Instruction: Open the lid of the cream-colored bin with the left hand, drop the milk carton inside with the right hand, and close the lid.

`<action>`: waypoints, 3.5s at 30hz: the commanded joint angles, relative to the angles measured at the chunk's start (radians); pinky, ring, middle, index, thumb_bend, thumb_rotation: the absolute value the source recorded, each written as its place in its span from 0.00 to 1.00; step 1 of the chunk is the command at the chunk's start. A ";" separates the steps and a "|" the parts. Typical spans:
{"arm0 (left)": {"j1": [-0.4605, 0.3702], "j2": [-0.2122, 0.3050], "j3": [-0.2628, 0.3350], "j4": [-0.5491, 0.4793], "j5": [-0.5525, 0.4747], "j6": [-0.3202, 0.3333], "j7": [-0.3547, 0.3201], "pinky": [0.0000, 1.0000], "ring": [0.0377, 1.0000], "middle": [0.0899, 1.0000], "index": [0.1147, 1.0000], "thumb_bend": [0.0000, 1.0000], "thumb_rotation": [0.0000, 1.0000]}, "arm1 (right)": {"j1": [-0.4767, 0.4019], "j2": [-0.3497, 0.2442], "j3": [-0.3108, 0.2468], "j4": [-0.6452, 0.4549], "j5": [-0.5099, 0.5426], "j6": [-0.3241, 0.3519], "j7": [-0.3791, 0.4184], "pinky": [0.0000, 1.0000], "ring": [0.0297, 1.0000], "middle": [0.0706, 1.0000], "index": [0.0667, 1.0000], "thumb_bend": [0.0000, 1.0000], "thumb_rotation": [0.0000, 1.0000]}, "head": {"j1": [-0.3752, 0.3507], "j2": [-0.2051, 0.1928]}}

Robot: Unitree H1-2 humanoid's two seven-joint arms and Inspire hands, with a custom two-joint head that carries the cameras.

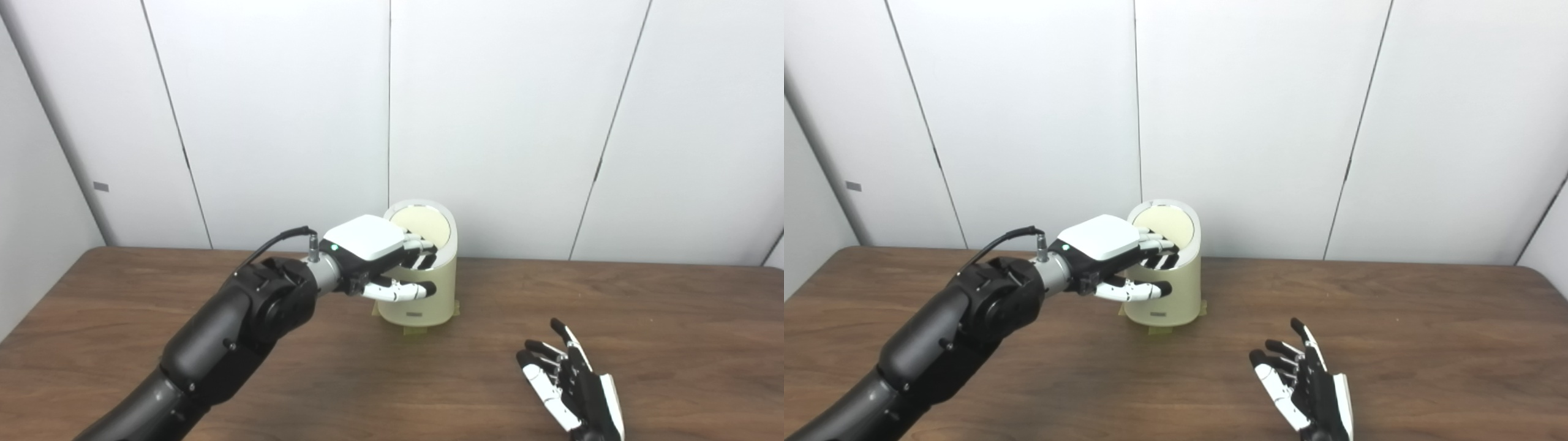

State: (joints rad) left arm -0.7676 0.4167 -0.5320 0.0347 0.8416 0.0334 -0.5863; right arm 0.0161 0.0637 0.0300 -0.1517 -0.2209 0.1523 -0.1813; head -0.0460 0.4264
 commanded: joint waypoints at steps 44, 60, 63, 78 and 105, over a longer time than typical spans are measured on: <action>-0.044 -0.008 0.147 0.002 -0.105 -0.053 0.068 0.90 0.89 0.87 0.89 0.49 0.94 | -0.037 0.017 -0.020 -0.001 -0.001 -0.025 -0.010 0.61 0.66 0.70 0.92 0.58 0.55 | 0.001 0.010; 0.139 -0.141 0.492 -0.146 -0.461 0.115 0.239 0.87 0.92 0.91 0.90 0.31 0.79 | -0.053 0.027 -0.043 0.006 0.029 -0.053 -0.025 0.59 0.66 0.70 0.88 0.53 0.57 | -0.003 0.015; 0.179 -0.144 0.516 -0.163 -0.487 0.146 0.255 0.90 0.92 0.90 0.90 0.32 0.83 | -0.056 0.024 -0.050 0.007 0.031 -0.060 -0.027 0.59 0.67 0.72 0.89 0.54 0.55 | -0.009 0.017; 0.462 -0.269 0.600 -0.226 -0.707 0.158 0.381 0.90 0.91 0.92 0.95 0.34 0.82 | -0.083 -0.025 -0.066 0.030 0.059 -0.118 0.001 0.72 0.86 0.92 0.95 0.75 0.62 | -0.040 0.034; 0.697 -0.374 0.590 -0.273 -0.787 0.150 0.508 0.98 0.98 0.99 1.00 0.34 0.98 | -0.143 -0.129 -0.062 -0.086 0.100 0.021 0.131 0.90 0.99 1.00 1.00 0.97 0.67 | -0.124 0.077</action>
State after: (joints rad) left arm -0.0392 0.0561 0.0495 -0.1997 0.0740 0.2127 -0.1049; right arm -0.0987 -0.0606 -0.0216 -0.1978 -0.1490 0.1860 -0.0662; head -0.1703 0.5031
